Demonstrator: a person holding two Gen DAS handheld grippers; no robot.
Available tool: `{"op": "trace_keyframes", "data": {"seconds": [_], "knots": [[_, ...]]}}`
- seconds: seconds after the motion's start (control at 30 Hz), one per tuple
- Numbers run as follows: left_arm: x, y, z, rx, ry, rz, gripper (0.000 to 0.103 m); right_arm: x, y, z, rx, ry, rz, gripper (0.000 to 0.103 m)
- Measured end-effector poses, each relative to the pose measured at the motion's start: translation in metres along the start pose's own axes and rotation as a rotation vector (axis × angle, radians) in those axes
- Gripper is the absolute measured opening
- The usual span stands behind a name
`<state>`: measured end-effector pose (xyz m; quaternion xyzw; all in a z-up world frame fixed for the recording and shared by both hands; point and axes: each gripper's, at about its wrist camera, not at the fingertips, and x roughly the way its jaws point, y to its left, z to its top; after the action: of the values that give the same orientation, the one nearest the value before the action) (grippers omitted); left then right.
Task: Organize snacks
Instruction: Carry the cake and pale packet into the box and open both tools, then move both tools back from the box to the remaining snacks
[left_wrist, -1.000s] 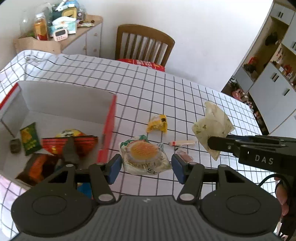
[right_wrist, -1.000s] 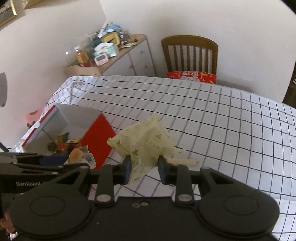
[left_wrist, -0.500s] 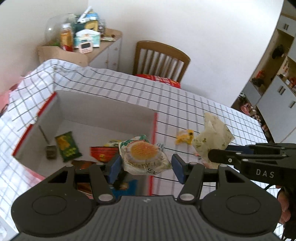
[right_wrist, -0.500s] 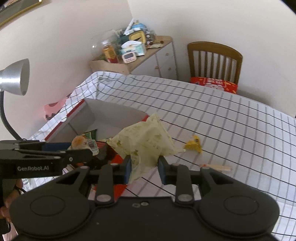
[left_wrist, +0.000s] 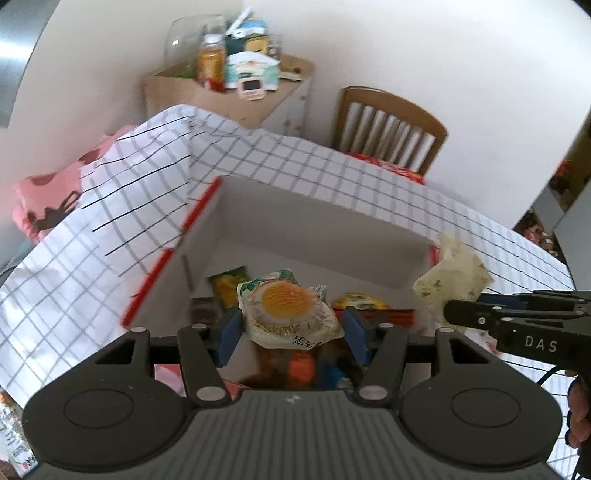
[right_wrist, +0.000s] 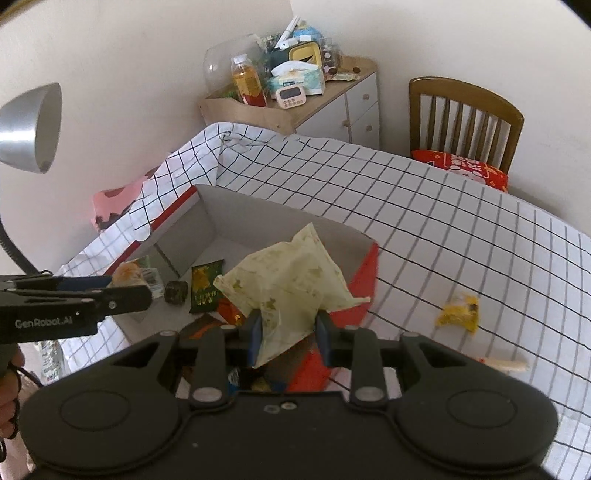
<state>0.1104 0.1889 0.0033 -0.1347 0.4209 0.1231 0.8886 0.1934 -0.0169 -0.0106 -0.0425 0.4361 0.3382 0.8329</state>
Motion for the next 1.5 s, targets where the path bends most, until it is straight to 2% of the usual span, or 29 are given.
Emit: {"op": "trace_keyframes", "data": {"seconds": [0.2, 0.47, 0.7, 0.93, 1.13, 1.3, 1.37, 1.5], "knots": [[0.022, 0.026, 0.004, -0.019, 0.034, 0.027, 0.059, 0.036, 0.015, 0.01, -0.005, 0.033, -0.024, 0.029], [0.053, 0.035, 0.007, -0.011, 0.083, 0.026, 0.059, 0.07, 0.015, 0.02, 0.009, 0.068, -0.059, 0.029], [0.072, 0.032, 0.003, -0.007, 0.132, 0.038, 0.06, 0.079, 0.011, 0.021, 0.029, 0.089, -0.064, 0.033], [0.07, 0.029, 0.001, -0.017, 0.124, 0.027, 0.059, 0.07, 0.01, 0.017, 0.049, 0.085, -0.042, 0.035], [0.059, 0.022, -0.002, -0.003, 0.099, 0.022, 0.062, 0.053, 0.012, 0.013, 0.055, 0.059, -0.014, 0.043], [0.043, 0.014, -0.005, 0.005, 0.068, 0.01, 0.062, 0.035, 0.013, 0.008, 0.051, 0.027, 0.001, 0.056], [0.037, 0.011, -0.006, 0.008, 0.055, 0.005, 0.063, 0.026, 0.012, 0.005, 0.051, 0.01, 0.006, 0.064], [0.024, 0.004, -0.008, 0.009, 0.026, -0.007, 0.067, 0.006, 0.008, 0.001, 0.052, -0.026, 0.017, 0.071]]}}
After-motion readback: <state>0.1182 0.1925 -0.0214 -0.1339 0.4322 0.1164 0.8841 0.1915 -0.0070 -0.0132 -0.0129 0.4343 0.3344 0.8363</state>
